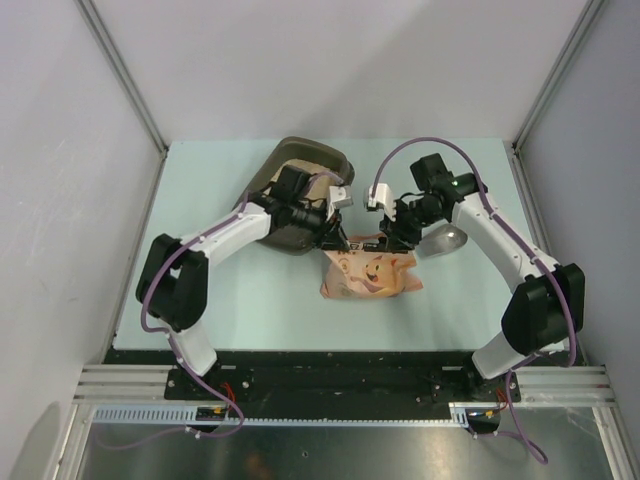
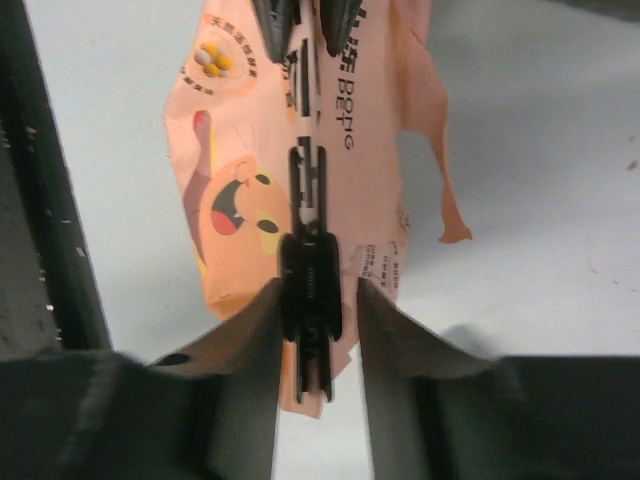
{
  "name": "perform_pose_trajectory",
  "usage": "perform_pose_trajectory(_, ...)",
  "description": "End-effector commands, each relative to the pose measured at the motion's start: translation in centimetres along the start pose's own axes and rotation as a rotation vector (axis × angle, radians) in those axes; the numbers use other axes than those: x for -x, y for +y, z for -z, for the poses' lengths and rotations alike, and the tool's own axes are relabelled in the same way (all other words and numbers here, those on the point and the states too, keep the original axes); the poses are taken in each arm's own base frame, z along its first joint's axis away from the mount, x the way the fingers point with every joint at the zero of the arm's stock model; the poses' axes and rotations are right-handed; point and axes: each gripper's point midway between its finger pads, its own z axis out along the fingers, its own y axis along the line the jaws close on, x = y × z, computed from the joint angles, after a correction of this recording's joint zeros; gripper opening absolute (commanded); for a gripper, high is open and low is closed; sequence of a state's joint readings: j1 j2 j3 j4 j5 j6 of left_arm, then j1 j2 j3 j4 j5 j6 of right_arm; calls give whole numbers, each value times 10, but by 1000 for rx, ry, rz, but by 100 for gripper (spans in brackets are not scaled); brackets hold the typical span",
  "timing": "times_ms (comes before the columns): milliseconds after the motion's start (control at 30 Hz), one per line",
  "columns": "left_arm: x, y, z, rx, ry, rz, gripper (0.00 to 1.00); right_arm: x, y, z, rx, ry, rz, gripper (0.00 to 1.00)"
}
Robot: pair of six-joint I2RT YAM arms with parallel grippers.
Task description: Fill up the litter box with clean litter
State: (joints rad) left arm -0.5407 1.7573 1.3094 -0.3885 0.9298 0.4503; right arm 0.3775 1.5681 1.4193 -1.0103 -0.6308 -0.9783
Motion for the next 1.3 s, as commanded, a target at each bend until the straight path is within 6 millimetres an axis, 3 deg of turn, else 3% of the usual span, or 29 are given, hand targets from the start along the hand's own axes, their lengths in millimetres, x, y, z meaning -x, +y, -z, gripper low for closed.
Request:
perform_pose_trajectory(0,30,-5,16,8,-56,-57,39,9,-20,19,-161,4,1,44)
perform_pose_trajectory(167,50,0,32,66,-82,-90,52,33,-36,47,-299,-86,-35,64)
perform_pose_trajectory(267,71,12,60,158,-117,-100,71,47,-52,68,-393,-155,-133,75)
perform_pose_trajectory(367,88,23,92,259,-154,-93,98,49,-72,88,-497,-206,-247,81)
perform_pose_trajectory(400,94,26,104,310,-164,-97,100,47,-77,92,-524,-213,-284,83)
perform_pose_trajectory(533,93,46,141,462,-170,-63,100,22,-102,112,-635,-215,-447,88)
perform_pose_trajectory(700,75,79,188,753,-124,25,100,-27,-135,138,-844,-231,-816,91)
perform_pose_trajectory(833,62,95,225,964,-85,67,100,-58,-159,178,-1136,-237,-958,98)
perform_pose_trajectory(1000,58,100,253,1059,-121,116,100,-61,-162,205,-1273,-239,-963,100)
perform_pose_trajectory(1100,61,101,262,1079,-136,116,100,-61,-161,207,-1282,-236,-968,100)
perform_pose_trajectory(1267,71,100,280,1129,-155,92,100,-42,-161,210,-1306,-260,-923,100)
